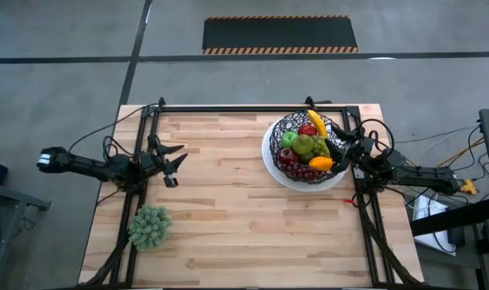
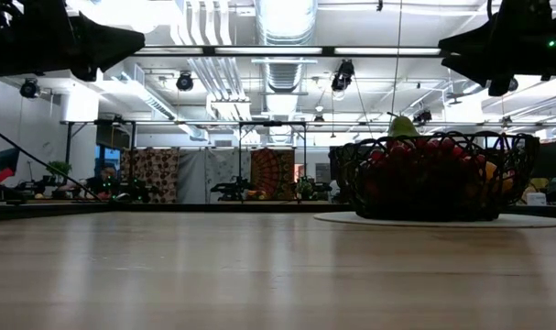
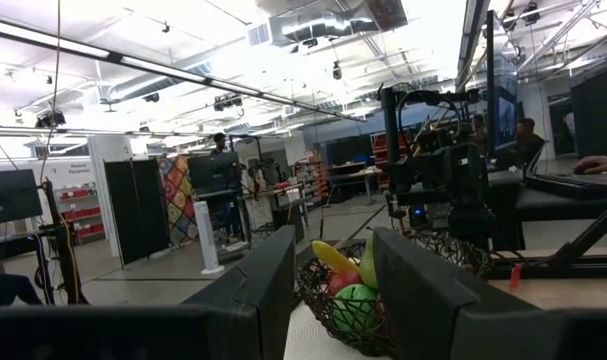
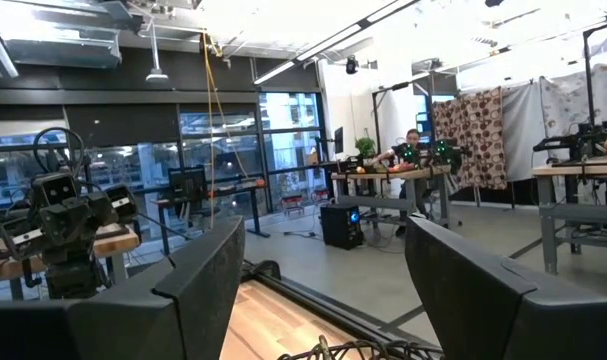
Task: Build produce basket
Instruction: Return to Home Position
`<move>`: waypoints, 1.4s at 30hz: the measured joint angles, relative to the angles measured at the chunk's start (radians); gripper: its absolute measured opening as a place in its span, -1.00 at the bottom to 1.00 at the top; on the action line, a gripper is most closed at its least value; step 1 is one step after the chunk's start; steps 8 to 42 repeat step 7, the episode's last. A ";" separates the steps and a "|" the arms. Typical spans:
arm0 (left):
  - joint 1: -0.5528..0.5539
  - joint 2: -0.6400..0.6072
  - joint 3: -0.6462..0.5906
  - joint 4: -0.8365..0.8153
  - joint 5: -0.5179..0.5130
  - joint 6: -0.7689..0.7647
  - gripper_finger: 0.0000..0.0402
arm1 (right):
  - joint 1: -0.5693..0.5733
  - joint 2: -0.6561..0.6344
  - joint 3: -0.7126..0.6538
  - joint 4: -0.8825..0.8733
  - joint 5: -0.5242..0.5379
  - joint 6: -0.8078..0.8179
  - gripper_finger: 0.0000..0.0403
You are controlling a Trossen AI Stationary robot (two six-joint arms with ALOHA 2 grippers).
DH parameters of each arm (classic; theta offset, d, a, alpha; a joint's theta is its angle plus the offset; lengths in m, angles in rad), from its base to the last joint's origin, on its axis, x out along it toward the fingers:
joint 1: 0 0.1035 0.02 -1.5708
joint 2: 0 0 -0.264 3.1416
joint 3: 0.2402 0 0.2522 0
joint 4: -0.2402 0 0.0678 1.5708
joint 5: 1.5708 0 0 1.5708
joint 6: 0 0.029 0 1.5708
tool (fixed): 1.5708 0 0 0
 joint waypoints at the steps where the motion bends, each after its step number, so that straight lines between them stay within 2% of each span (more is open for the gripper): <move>1: 0.000 0.000 0.000 0.000 0.000 0.000 -0.40 | 0.000 0.000 0.000 0.000 0.000 0.000 0.30; 42: 0.000 0.000 0.000 0.000 0.000 0.000 -0.40 | 0.000 0.000 0.000 0.000 0.000 0.000 0.27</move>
